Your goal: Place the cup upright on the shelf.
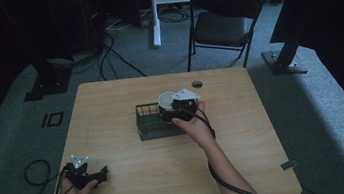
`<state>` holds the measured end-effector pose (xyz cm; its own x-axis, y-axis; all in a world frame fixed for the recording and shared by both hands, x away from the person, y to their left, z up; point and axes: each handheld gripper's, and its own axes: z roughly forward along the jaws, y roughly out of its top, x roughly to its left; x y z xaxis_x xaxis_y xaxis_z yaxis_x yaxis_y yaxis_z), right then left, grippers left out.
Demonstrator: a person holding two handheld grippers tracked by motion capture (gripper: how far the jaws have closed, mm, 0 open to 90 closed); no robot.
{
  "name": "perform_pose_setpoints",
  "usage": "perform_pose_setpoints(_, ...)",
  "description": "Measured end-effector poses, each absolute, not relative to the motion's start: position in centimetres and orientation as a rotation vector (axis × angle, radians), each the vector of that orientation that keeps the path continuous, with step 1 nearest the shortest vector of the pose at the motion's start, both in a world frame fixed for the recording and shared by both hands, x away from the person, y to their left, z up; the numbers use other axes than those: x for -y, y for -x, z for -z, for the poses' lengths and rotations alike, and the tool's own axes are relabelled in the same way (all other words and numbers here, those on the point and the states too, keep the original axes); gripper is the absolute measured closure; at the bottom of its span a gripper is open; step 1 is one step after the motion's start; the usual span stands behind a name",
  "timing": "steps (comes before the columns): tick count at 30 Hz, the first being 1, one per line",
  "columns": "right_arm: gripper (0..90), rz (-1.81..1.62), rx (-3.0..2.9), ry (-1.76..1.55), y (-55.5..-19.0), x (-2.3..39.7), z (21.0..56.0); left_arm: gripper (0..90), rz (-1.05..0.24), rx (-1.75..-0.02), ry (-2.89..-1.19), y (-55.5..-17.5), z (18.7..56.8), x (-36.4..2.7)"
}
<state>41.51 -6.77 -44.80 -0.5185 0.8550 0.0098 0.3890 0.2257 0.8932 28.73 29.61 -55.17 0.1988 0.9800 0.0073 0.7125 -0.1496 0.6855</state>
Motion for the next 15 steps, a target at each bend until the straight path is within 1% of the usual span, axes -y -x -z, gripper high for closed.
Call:
perform_pose_setpoints(8, 19.6, -1.239, -2.009, -1.169, -41.5, 7.1, 46.0, 0.3, -0.631, -1.572, -1.928, -28.7, 55.2, -29.6)
perform_pose_setpoints(15, 19.5, -1.243, -1.999, -1.169, -41.5, 7.2, 46.1, 0.3, -0.631, -1.573, -1.928, -28.7, 55.2, -29.6)
